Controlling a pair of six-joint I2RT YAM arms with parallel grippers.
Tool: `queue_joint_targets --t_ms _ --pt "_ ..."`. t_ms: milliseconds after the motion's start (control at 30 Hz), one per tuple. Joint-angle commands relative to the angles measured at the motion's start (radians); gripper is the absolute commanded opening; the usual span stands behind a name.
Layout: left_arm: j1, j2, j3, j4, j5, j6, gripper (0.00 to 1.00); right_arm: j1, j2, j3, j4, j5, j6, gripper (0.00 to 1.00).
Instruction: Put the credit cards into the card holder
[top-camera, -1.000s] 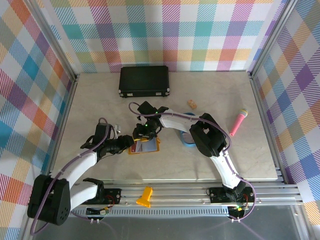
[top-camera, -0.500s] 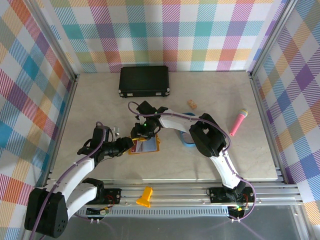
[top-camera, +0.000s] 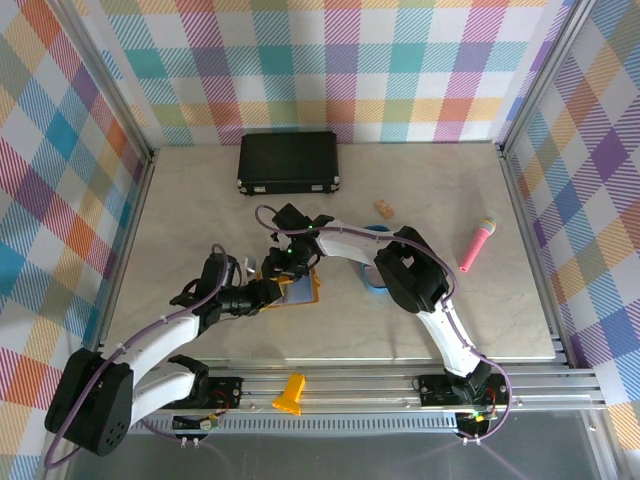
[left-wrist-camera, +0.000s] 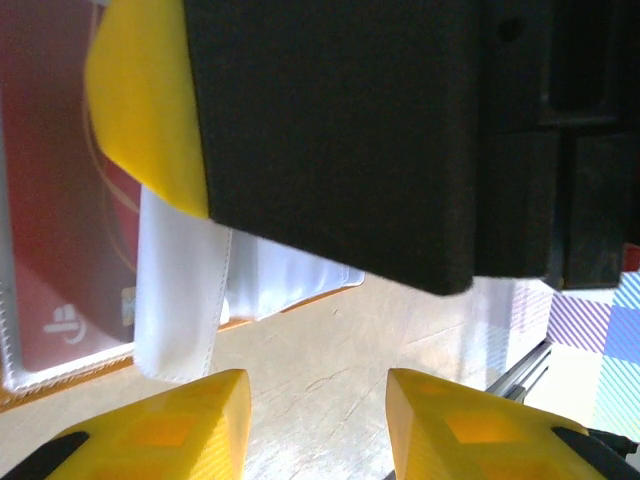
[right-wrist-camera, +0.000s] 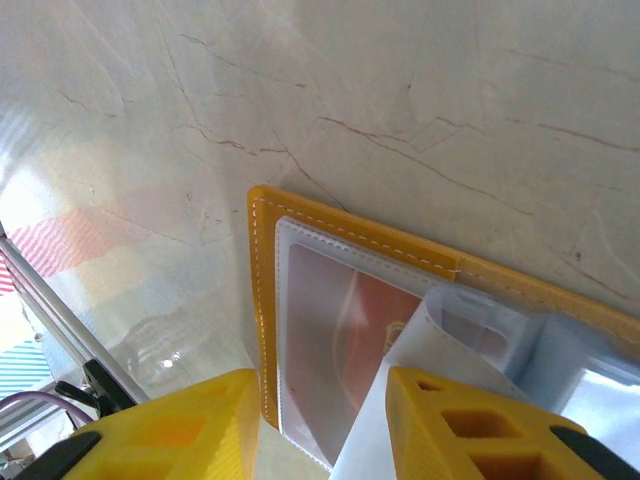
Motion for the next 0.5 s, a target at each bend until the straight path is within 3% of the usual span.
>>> queue_joint_targets --t_ms 0,467 --pt "-0.021 0.042 -0.014 0.070 -0.012 -0.008 0.40 0.005 0.006 0.027 -0.001 -0.019 0.008 0.39" --pt "-0.032 0.144 -0.019 0.101 -0.097 0.065 0.40 0.004 -0.024 0.015 -0.001 -0.017 0.000 0.39"
